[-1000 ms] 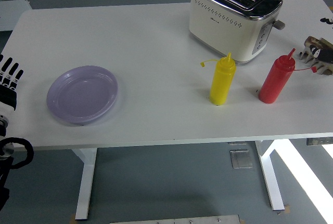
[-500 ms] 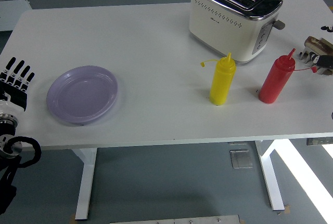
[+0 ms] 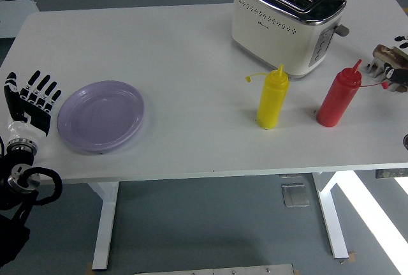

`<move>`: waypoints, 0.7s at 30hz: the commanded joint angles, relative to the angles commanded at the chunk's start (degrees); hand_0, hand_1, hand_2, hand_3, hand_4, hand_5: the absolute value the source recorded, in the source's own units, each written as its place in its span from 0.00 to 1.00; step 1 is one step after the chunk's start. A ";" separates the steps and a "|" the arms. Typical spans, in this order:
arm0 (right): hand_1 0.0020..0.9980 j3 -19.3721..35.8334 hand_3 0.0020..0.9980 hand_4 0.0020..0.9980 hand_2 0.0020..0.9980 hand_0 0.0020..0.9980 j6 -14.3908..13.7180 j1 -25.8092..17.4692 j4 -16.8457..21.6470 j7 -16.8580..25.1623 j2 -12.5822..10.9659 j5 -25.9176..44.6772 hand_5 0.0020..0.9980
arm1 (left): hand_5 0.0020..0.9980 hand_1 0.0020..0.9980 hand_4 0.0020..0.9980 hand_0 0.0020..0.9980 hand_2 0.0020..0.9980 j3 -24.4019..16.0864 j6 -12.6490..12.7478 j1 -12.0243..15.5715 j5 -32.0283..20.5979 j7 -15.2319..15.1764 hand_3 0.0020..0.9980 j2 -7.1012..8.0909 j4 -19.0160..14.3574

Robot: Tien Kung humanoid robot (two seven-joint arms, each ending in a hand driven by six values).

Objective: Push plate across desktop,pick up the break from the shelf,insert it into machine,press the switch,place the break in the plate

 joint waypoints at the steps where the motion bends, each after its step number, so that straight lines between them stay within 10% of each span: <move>1: 0.66 -0.11 0.69 0.65 0.64 0.69 -0.12 0.04 -0.22 -0.02 0.01 -0.05 0.08 | 1.00 0.78 0.68 0.83 0.73 0.40 -0.02 -0.06 -0.10 0.03 0.75 -0.04 -0.01; 21: 0.64 -1.58 0.64 0.61 0.54 0.66 -2.00 0.32 -2.01 0.52 0.26 -0.19 0.06 | 1.00 0.78 0.67 0.83 0.72 5.35 -0.64 -0.70 -2.56 0.78 0.74 -0.62 -0.68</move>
